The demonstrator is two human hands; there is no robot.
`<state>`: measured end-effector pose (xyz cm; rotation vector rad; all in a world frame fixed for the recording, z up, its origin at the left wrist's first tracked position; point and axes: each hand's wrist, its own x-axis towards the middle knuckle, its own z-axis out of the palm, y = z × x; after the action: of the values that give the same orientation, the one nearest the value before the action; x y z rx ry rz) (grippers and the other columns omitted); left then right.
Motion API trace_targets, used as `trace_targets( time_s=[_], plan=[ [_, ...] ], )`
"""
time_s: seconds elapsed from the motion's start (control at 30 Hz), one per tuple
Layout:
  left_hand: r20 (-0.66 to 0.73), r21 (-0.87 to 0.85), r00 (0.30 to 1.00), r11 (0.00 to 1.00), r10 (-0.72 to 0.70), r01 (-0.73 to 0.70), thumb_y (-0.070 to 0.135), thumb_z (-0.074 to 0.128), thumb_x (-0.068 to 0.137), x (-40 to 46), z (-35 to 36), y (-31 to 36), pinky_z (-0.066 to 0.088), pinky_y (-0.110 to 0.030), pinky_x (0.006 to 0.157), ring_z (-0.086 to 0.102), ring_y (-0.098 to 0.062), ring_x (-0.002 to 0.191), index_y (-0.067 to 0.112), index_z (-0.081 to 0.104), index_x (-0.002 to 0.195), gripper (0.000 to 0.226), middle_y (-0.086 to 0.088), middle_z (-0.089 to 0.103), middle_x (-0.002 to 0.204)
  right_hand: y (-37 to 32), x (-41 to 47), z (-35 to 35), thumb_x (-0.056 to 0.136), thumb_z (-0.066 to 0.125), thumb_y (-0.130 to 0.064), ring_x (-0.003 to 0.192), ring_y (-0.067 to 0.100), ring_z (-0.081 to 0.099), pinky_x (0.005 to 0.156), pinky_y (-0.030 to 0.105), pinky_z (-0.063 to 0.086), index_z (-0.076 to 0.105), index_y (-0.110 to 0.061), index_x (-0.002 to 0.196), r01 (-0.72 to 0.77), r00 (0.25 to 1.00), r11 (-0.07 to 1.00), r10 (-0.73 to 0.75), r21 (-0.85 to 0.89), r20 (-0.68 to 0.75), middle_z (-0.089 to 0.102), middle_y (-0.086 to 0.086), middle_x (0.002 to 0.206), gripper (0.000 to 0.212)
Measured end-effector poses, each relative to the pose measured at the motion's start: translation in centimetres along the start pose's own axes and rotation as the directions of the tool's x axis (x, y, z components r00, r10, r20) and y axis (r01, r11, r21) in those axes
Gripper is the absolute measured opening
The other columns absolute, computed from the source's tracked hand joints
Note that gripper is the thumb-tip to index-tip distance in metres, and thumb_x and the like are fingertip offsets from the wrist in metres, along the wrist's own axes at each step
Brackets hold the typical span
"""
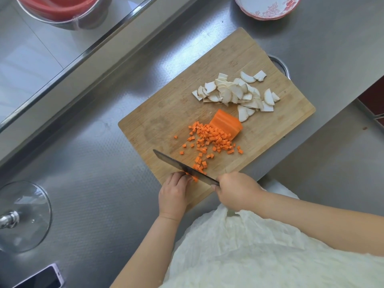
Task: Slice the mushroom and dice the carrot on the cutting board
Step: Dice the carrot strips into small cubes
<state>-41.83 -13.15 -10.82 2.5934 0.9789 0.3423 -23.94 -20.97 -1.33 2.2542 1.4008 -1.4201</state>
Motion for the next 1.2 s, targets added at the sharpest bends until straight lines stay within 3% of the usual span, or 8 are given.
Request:
trace_targets(
  time_s=[0.13, 0.3, 0.43, 0.6, 0.77, 0.93, 1.07, 1.2],
  plan=[
    [0.001, 0.004, 1.0, 1.0, -0.006, 0.006, 0.026, 0.052, 0.092, 0.0, 0.1, -0.1, 0.053, -0.033, 0.058, 0.058, -0.023, 0.078, 0.007, 0.072, 0.085, 0.03, -0.005, 0.067, 0.085, -0.2, 0.2, 0.3, 0.1, 0.041, -0.033, 0.068, 0.024, 0.052, 0.054, 0.029, 0.039, 0.06, -0.013, 0.093, -0.032, 0.999, 0.999, 0.033, -0.033, 0.012, 0.044, -0.001, 0.064, 0.028],
    [-0.026, -0.004, 1.0, 1.0, 0.001, -0.001, 0.025, 0.052, 0.092, 0.1, 0.0, -0.1, 0.05, -0.031, 0.056, 0.057, -0.021, 0.077, 0.006, 0.073, 0.084, 0.03, -0.005, 0.067, 0.084, -0.8, 0.5, 0.5, 0.095, 0.047, -0.015, 0.055, 0.017, 0.045, 0.044, 0.024, 0.03, 0.047, -0.016, 0.069, -0.087, 0.995, 0.994, 0.09, -0.061, 0.04, 0.047, 0.0, 0.063, 0.026],
    [-0.049, -0.021, 0.999, 1.0, -0.004, 0.003, 0.025, 0.052, 0.091, 0.0, 0.1, -0.1, 0.048, -0.03, 0.055, 0.052, -0.019, 0.077, 0.006, 0.072, 0.083, 0.029, -0.005, 0.066, 0.081, -1.5, 0.6, 0.8, 0.094, 0.045, -0.01, 0.068, 0.023, 0.049, 0.045, 0.024, 0.03, 0.059, -0.011, 0.091, -0.101, 0.993, 0.99, 0.107, -0.096, 0.052, 0.059, 0.007, 0.082, 0.014],
    [-0.044, -0.044, 0.999, 0.999, -0.028, 0.026, 0.025, 0.054, 0.091, -0.2, 0.4, -0.2, 0.049, -0.031, 0.056, 0.053, -0.019, 0.077, 0.006, 0.072, 0.084, 0.027, -0.005, 0.066, 0.082, -1.9, 1.1, 1.0, 0.097, 0.044, -0.016, 0.07, 0.024, 0.051, 0.046, 0.024, 0.032, 0.057, -0.011, 0.093, -0.108, 0.993, 0.992, 0.111, -0.066, 0.036, 0.053, 0.005, 0.076, 0.015],
    [0.008, -0.036, 0.999, 0.999, -0.034, 0.034, 0.021, 0.054, 0.088, -0.3, 0.1, 0.0, 0.049, -0.032, 0.053, 0.052, -0.019, 0.077, 0.01, 0.071, 0.084, 0.022, -0.003, 0.064, 0.085, -2.1, 2.1, 0.1, 0.099, 0.042, -0.038, 0.087, 0.029, 0.061, 0.065, 0.03, 0.043, 0.059, -0.01, 0.105, -0.095, 0.994, 0.98, 0.103, 0.175, -0.037, 0.064, 0.009, 0.093, 0.033],
    [-0.012, -0.053, 0.999, 0.998, -0.046, 0.045, 0.024, 0.056, 0.092, -1.5, -0.3, -0.1, 0.048, -0.028, 0.062, 0.054, -0.019, 0.079, 0.009, 0.072, 0.089, 0.022, -0.004, 0.064, 0.089, -0.2, 0.9, 0.1, 0.098, 0.042, -0.04, 0.073, 0.024, 0.057, 0.055, 0.029, 0.041, 0.06, -0.011, 0.099, -0.071, 0.995, 0.981, 0.083, 0.179, -0.061, 0.058, 0.003, 0.075, 0.034],
    [0.0, -0.061, 0.981, 0.98, -0.192, 0.191, 0.018, 0.043, 0.093, -2.8, -0.9, -0.1, 0.048, -0.036, 0.063, 0.051, -0.024, 0.078, 0.003, 0.063, 0.087, 0.026, -0.009, 0.06, 0.09, 0.0, 0.2, 0.5, 0.098, 0.044, -0.039, 0.068, 0.022, 0.054, 0.049, 0.028, 0.036, 0.06, -0.013, 0.093, -0.048, 0.999, 0.991, 0.045, 0.127, 0.03, 0.052, -0.001, 0.067, 0.031],
    [0.003, -0.097, 0.949, 0.944, -0.316, 0.315, 0.018, 0.037, 0.092, -2.7, -1.9, 0.0, 0.042, -0.031, 0.065, 0.043, -0.017, 0.079, 0.004, 0.056, 0.086, 0.024, -0.007, 0.053, 0.088, -0.1, 0.4, 1.0, 0.098, 0.044, -0.04, 0.066, 0.019, 0.053, 0.051, 0.028, 0.039, 0.059, -0.016, 0.095, -0.027, 0.995, 0.998, 0.021, 0.063, 0.093, 0.051, -0.002, 0.068, 0.028]
  ],
)
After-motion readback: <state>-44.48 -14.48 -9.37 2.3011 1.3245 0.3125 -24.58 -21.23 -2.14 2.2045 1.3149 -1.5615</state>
